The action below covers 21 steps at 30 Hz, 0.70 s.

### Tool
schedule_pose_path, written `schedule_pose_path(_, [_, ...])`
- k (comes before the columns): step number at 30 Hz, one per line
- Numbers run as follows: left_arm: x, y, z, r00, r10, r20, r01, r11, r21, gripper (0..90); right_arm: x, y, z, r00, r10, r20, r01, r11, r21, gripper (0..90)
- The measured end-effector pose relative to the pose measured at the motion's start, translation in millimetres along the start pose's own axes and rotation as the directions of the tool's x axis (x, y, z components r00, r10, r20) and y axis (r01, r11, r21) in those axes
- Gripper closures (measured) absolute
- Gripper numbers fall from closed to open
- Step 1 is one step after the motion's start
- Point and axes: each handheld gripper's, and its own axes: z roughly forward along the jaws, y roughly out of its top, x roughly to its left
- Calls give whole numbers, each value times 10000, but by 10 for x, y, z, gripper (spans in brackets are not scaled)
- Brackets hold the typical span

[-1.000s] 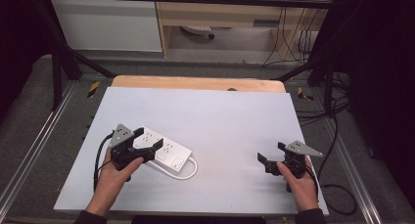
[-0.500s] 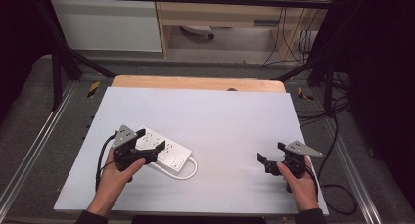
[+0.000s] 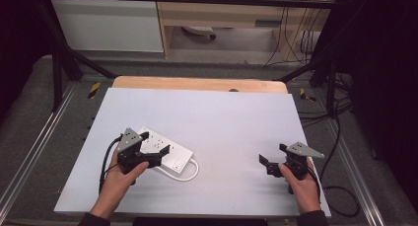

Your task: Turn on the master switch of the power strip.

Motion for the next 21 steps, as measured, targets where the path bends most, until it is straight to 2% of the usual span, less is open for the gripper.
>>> schedule_pose_path(7, [-25, -32, 41, 9997, 195, 129, -196, 9998, 100, 78, -2, -2, 2, 10000, -14, -11, 14, 10000, 21, 39])
schedule_pose_path(21, [-43, -77, 87, 9995, 212, 238, -219, 9993, 316, 79, -1, -3, 8, 10000, -57, -19, 57, 10000, 71, 39])
